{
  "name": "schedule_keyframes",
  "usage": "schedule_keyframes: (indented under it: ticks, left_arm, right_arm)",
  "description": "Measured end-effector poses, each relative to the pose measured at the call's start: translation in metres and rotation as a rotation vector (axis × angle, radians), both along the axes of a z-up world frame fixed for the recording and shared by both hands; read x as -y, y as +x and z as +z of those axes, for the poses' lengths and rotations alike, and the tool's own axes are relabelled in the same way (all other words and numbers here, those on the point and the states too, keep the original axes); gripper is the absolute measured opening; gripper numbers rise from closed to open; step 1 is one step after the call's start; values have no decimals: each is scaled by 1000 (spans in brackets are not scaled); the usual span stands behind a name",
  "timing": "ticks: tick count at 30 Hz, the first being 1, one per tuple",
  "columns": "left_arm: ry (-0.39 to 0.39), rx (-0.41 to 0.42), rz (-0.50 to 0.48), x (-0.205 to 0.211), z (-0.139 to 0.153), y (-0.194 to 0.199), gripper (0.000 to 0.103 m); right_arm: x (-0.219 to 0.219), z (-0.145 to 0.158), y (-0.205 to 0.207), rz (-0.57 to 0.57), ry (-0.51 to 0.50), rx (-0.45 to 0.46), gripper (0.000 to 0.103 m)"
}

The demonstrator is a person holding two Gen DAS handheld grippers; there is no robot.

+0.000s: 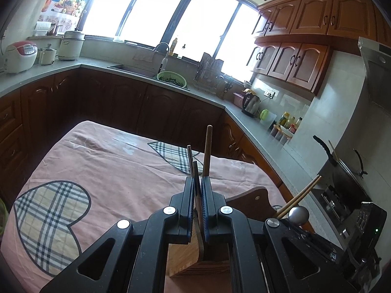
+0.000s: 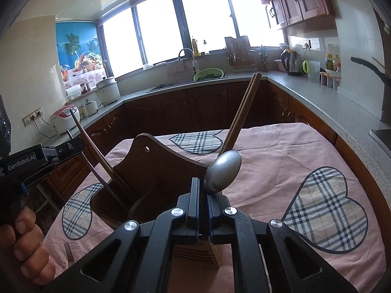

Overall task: Organize utensils
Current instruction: 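Lower the spoon and chopstick into the holder and open both tools, then withdraw both open tools from the holder back over the table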

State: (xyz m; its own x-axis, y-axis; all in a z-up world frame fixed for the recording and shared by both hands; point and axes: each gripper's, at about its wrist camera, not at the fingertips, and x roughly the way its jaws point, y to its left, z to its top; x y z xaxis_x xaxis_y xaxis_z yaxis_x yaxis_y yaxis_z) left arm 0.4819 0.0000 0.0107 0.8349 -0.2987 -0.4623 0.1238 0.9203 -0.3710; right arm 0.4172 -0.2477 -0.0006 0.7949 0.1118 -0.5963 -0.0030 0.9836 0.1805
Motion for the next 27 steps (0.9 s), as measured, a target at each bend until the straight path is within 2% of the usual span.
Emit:
schedule_keyframes:
  ticks: [1,2,3,4,8,12,13,19,21,27]
  left_arm:
    - [2,-2,-4,-1,-1,-3,7]
    - [6,-4,-6,-1,0,-3,12]
    - [9,-5,-7,-1,-1,-4,21]
    - [11,-2,-4,-1,0,-5,24]
    - [14,-2,-2,-1,-1,-14,30]
    - [10,-10,3,-4,-1,-23,45]
    - [7,-12,3,-6,-1,-27,46]
    - [-6,-36,17,-16,-2,-51,57]
    - [-5,-46,25,-22,-3,-61,64]
    - [-15,-90,48,-37,-6,-97,70]
  right_arm:
    - [0,0,-1,-1,3,0,7]
    - [0,1,-1,-1,4,0,8]
    - [0,2,-2,-3,4,1,8]
    - [0,2,-2,-4,3,1,8]
    - [-2,3,-6,-6,-2,-3,12]
    - [1,5,-12,-14,5,4,31]
    - [2,6,-15,-18,7,8,35]
    - [9,6,-32,-39,32,11,40]
    - [12,7,-41,-47,47,15,43]
    - [17,10,-69,-65,89,28,54]
